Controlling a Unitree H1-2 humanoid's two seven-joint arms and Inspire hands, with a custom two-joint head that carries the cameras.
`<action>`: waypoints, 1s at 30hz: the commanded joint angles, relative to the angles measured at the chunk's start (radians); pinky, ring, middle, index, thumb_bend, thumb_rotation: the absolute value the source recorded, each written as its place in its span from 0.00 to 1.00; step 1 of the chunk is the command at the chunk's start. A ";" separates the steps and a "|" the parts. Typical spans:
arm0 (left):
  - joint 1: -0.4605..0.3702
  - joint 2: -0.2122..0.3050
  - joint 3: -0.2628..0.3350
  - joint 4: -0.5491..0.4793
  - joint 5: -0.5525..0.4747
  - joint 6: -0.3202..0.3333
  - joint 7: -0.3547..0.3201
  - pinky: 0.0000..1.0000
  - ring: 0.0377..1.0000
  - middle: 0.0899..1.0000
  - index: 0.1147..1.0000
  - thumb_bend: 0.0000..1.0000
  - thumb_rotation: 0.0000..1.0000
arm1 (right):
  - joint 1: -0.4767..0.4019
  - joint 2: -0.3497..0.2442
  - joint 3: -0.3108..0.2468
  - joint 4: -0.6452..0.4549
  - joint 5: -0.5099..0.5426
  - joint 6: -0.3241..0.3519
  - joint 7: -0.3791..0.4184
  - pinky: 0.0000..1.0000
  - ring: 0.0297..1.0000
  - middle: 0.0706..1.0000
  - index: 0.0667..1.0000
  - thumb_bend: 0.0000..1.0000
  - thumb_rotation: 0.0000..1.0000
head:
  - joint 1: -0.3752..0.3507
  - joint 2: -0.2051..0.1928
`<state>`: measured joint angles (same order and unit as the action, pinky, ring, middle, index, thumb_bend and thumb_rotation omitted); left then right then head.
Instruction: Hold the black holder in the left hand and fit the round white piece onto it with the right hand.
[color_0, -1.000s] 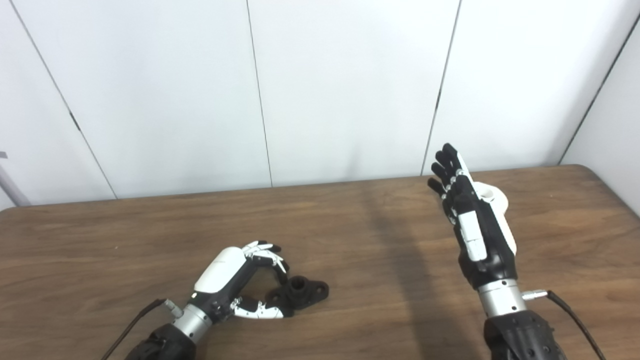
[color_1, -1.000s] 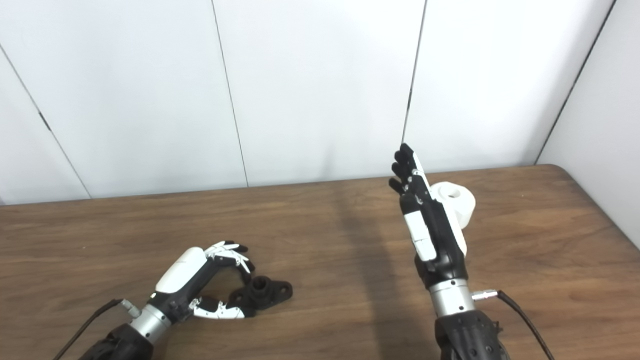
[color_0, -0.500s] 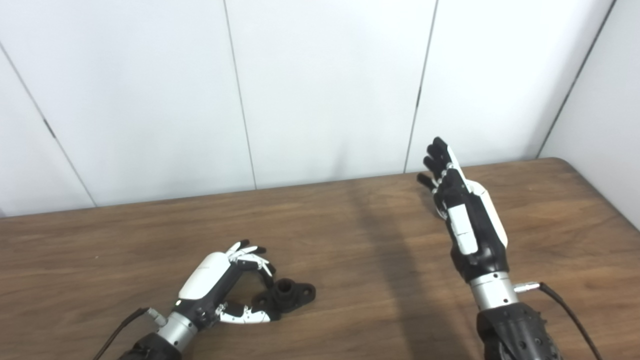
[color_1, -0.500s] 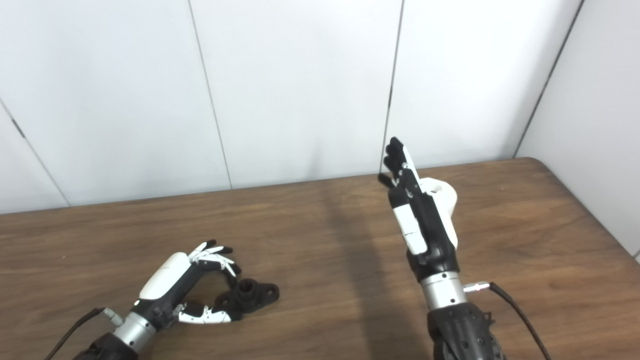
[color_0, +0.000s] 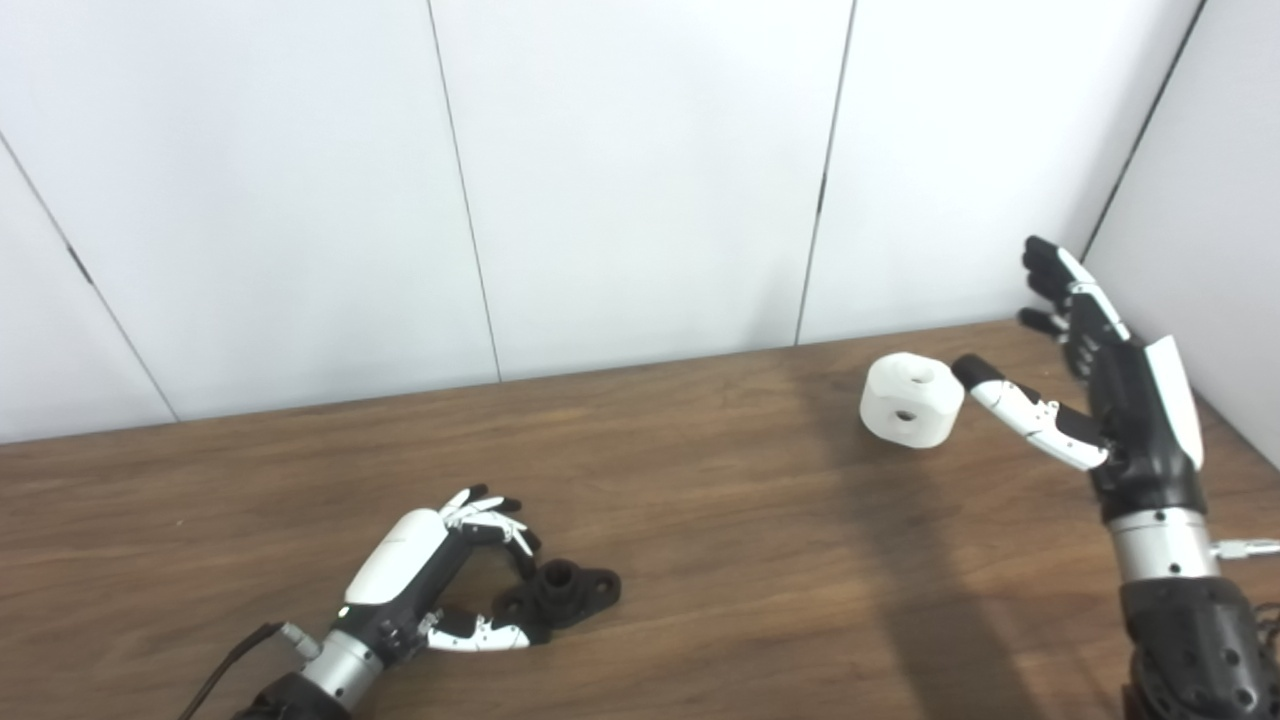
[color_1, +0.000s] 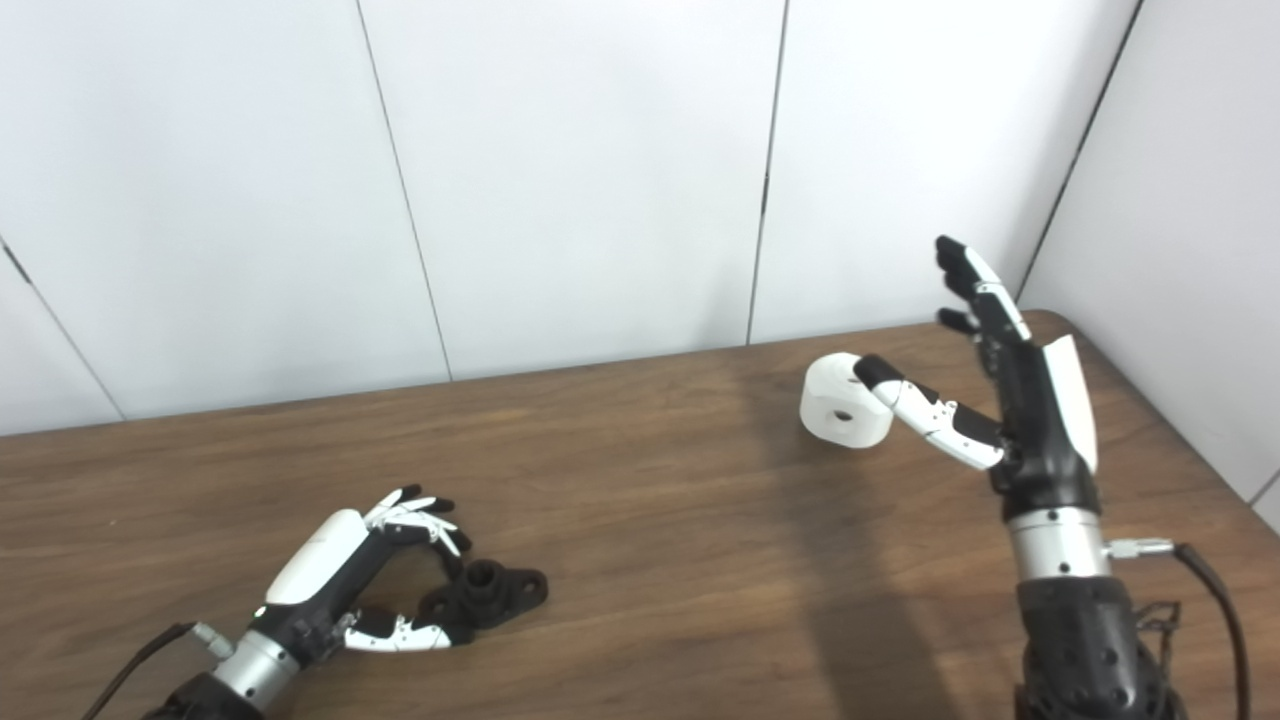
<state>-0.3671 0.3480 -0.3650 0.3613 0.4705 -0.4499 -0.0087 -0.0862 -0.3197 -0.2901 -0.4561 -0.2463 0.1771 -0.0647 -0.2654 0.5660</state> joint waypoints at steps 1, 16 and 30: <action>-0.001 0.011 0.007 0.010 -0.004 -0.018 -0.002 0.99 0.87 0.65 0.41 0.52 0.05 | -0.043 -0.046 -0.021 0.012 -0.037 -0.042 -0.025 0.80 0.89 0.88 0.85 0.68 0.34 | 0.001 0.001; 0.005 0.023 0.023 -0.009 -0.024 -0.019 -0.031 0.98 0.86 0.64 0.41 0.52 0.05 | -0.097 -0.299 0.016 0.254 -0.120 -0.026 0.075 0.84 0.89 0.88 0.82 0.85 0.36 | -0.089 0.001; 0.010 0.018 0.035 -0.015 -0.030 -0.019 -0.043 0.98 0.86 0.64 0.41 0.52 0.05 | -0.201 -0.357 0.155 0.317 -0.206 0.156 0.201 0.83 0.93 0.89 0.77 0.87 0.43 | -0.107 0.004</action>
<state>-0.3514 0.3487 -0.3320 0.3479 0.4409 -0.4531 -0.0518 -0.2286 -0.6505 -0.1272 -0.1276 -0.4342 0.3290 0.1452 -0.3682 0.5691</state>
